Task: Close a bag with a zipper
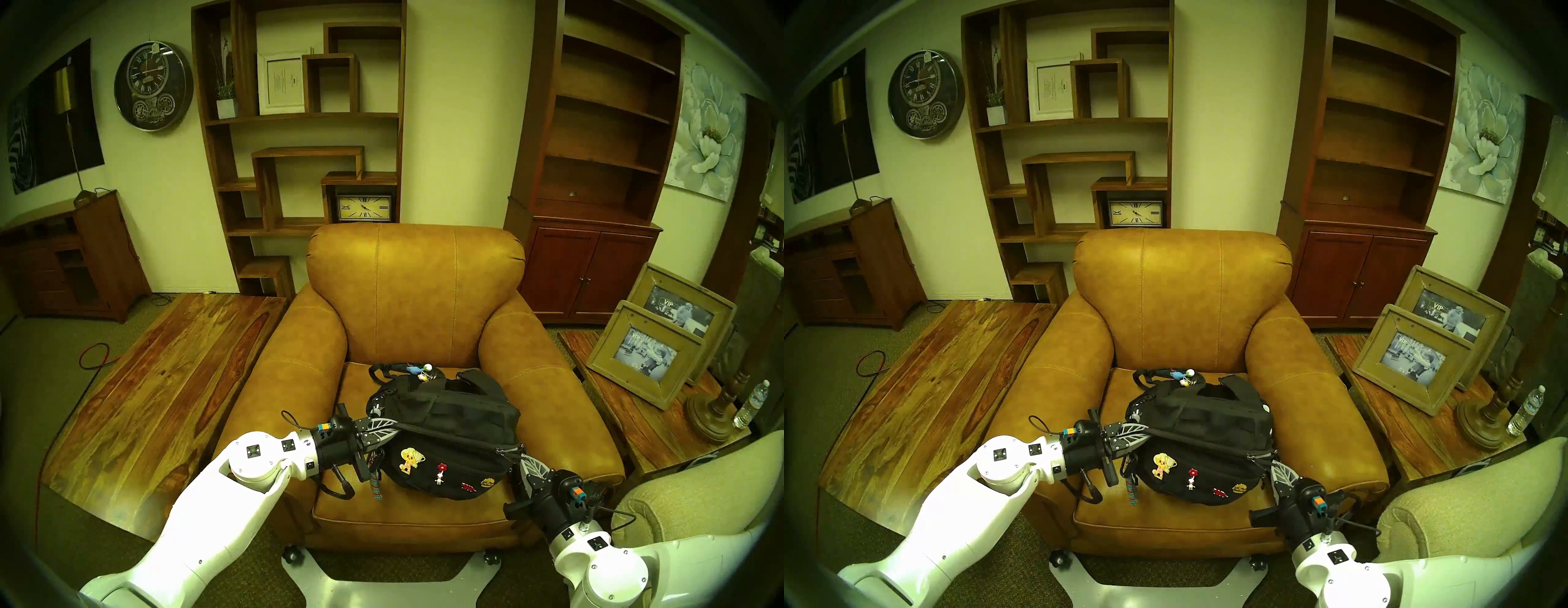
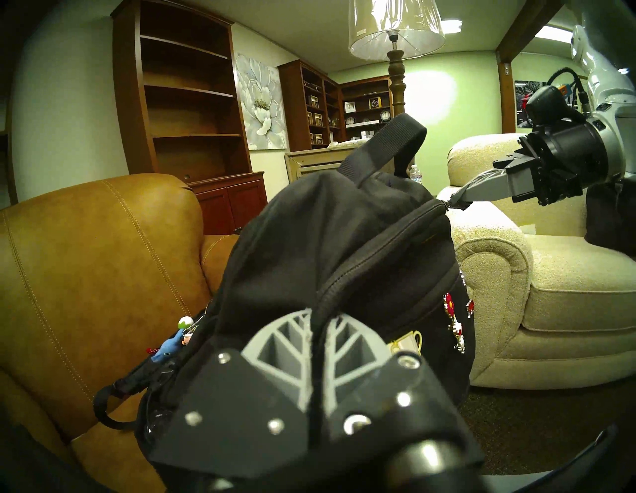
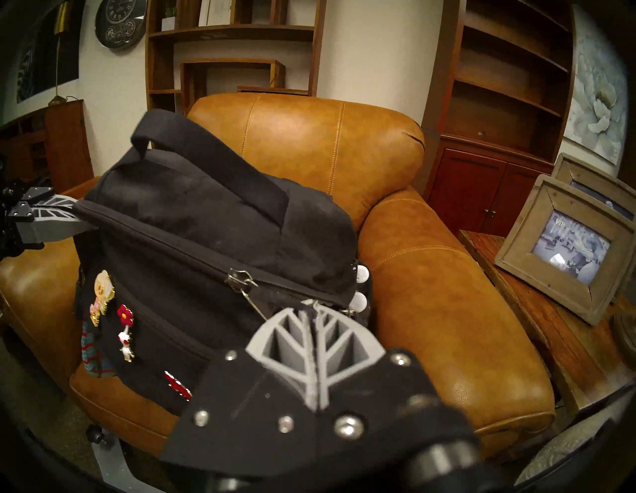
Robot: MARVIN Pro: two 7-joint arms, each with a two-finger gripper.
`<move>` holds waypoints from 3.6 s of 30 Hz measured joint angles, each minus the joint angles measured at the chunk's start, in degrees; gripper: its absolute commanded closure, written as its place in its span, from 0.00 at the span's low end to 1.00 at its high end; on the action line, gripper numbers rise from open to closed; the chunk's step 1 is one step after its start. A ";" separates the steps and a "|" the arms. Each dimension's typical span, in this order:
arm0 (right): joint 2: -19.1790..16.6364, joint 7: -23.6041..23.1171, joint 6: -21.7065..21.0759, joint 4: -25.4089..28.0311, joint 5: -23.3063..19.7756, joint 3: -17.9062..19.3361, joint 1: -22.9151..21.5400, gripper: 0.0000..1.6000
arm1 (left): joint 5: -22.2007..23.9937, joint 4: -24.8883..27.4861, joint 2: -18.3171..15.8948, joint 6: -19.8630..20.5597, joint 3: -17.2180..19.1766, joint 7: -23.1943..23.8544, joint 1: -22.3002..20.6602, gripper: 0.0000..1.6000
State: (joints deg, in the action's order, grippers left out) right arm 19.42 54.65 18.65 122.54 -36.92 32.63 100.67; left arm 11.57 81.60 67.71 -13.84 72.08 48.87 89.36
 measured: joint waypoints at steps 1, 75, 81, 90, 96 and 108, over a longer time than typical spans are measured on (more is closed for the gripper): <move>-0.08 -0.18 0.68 -0.50 -0.26 0.07 0.06 1.00 | 0.08 0.20 -0.09 0.41 0.06 0.13 0.03 1.00; 11.09 -29.56 25.92 -36.17 -12.13 3.69 -2.02 1.00 | -0.31 1.79 -1.58 4.72 1.43 2.45 -0.62 1.00; 14.14 -30.44 27.35 -39.43 -12.26 4.30 -3.00 1.00 | -0.42 1.79 -1.56 4.72 1.65 2.26 -0.67 1.00; 17.83 -31.74 27.38 -44.17 -12.89 4.56 -4.42 1.00 | -0.49 1.82 -1.54 4.73 1.74 2.08 -0.69 1.00; 20.39 -32.72 26.94 -47.37 -13.42 4.67 -5.40 1.00 | -0.55 1.86 -1.53 4.78 1.76 1.94 -0.69 1.00; 25.86 -34.96 26.90 -53.94 -14.23 4.84 -7.77 1.00 | -0.60 1.94 -1.55 5.35 2.08 1.52 -0.68 1.00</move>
State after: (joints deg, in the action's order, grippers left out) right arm 45.28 19.69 45.54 68.60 -51.15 37.47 92.90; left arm 10.97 83.55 66.17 -8.49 74.17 50.39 88.67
